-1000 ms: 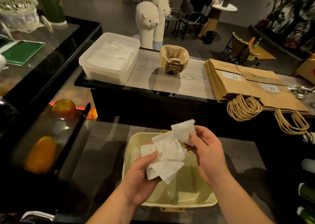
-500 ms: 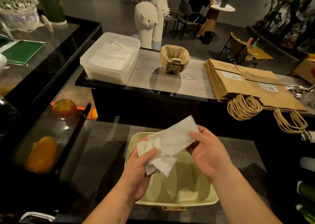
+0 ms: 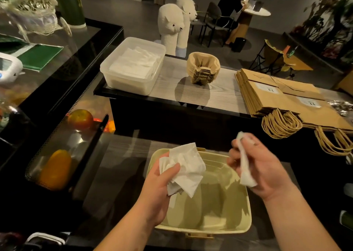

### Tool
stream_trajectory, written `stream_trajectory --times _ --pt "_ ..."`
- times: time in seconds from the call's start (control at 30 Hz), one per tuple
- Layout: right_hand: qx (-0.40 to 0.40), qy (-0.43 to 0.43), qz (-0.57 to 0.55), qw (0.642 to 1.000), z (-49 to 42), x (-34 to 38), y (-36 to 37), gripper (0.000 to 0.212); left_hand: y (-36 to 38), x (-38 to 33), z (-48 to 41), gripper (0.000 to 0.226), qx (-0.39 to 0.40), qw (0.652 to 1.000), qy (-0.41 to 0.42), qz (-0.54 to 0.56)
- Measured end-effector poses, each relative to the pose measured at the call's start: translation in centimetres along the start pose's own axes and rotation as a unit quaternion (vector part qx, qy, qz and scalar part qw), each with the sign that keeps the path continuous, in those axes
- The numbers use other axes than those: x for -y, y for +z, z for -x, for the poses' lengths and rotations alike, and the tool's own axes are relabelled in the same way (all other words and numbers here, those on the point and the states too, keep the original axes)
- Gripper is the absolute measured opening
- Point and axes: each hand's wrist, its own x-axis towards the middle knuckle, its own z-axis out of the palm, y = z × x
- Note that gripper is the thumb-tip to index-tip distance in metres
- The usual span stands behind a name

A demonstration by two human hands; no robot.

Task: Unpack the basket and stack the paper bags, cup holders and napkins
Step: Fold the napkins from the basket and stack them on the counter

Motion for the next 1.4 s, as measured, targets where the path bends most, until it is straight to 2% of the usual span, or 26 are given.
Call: stream_trajectory --times 0.07,0.13,0.23,0.27,0.3,0.43,0.57,0.63,0.67,0.73,0.77,0.87,0.93,1.0,1.03,1.1,1.13,1.17,1.3,1.4 --pt "0.016 0.039 0.159 0.986 0.4 -1.2 0.8 0.007 0.1 0.2 -0.1 0.035 -0.017 0.999 0.036 -0.026" --pt "0.047 0.037 0.260 0.964 0.6 -2.0 2.0 0.007 0.2 0.4 -0.1 0.041 -0.020 0.996 0.069 -0.058" --pt "0.087 -0.041 0.467 0.879 0.4 -2.8 3.2 0.009 0.5 0.4 -0.1 0.054 -0.013 0.993 0.082 -0.079" --pt "0.073 -0.066 0.497 0.862 0.2 -3.1 3.5 0.013 0.5 0.4 -0.1 0.055 -0.009 0.993 0.083 -0.081" --pt "0.048 -0.088 0.501 0.860 0.1 -3.2 3.6 0.016 0.4 0.5 -0.1 0.056 -0.003 0.993 0.084 -0.080" --pt "-0.028 -0.159 0.455 0.876 -0.3 -3.3 3.0 0.018 -0.1 0.7 -0.3 0.053 0.003 0.995 0.077 -0.068" --pt "-0.065 -0.163 0.372 0.912 -0.4 -2.9 2.0 0.022 -0.7 0.7 -0.5 0.055 -0.004 0.999 0.043 -0.006" --pt "-0.059 -0.157 0.301 0.939 -0.4 -2.5 1.7 0.007 -1.0 0.7 -0.6 0.055 -0.004 0.999 0.020 0.035" --pt "-0.054 -0.160 0.276 0.946 -0.4 -2.2 1.6 0.012 -1.1 0.6 -0.6 0.055 0.000 0.999 0.012 0.052" --pt "-0.044 -0.176 0.256 0.950 -0.5 -1.6 1.2 0.042 -1.2 0.3 -0.6 0.055 0.018 0.996 -0.005 0.085" --pt "-0.044 -0.194 0.245 0.949 -0.5 -1.3 1.1 0.048 -1.2 0.2 -0.5 0.053 0.025 0.995 -0.013 0.099" --pt "-0.031 -0.216 0.186 0.958 -0.6 -0.5 1.0 0.046 -1.1 -0.2 -0.5 0.047 0.028 0.991 -0.030 0.131" --pt "-0.019 -0.194 0.101 0.976 -0.7 -0.2 0.7 0.036 -1.1 -0.3 -0.6 0.056 0.025 0.990 -0.036 0.135" --pt "-0.007 -0.156 0.037 0.987 -0.7 0.1 0.9 0.017 -1.2 -0.4 -0.7 0.077 0.030 0.988 -0.038 0.147" --pt "-0.004 -0.143 0.025 0.989 -0.6 0.2 1.1 0.018 -1.3 -0.4 -0.7 0.086 0.031 0.987 -0.040 0.156" --pt "0.012 -0.126 0.023 0.992 -0.6 0.2 1.4 0.034 -1.4 -0.6 -0.7 0.096 0.034 0.983 -0.047 0.175" --pt "0.016 -0.118 0.024 0.993 -0.6 0.2 1.6 0.031 -1.4 -0.7 -0.6 0.099 0.039 0.980 -0.052 0.186" --pt "0.018 -0.109 0.024 0.994 -0.5 0.2 1.8 0.025 -1.4 -0.8 -0.5 0.099 0.047 0.978 -0.055 0.194" --pt "0.032 -0.049 0.018 0.998 -0.3 -0.1 2.3 0.049 -1.2 -1.0 -0.3 0.093 0.099 0.972 -0.057 0.204" --pt "0.047 -0.017 0.014 0.999 -0.1 -0.1 1.5 0.055 -1.2 -0.9 -0.3 0.097 0.110 0.974 -0.053 0.191"
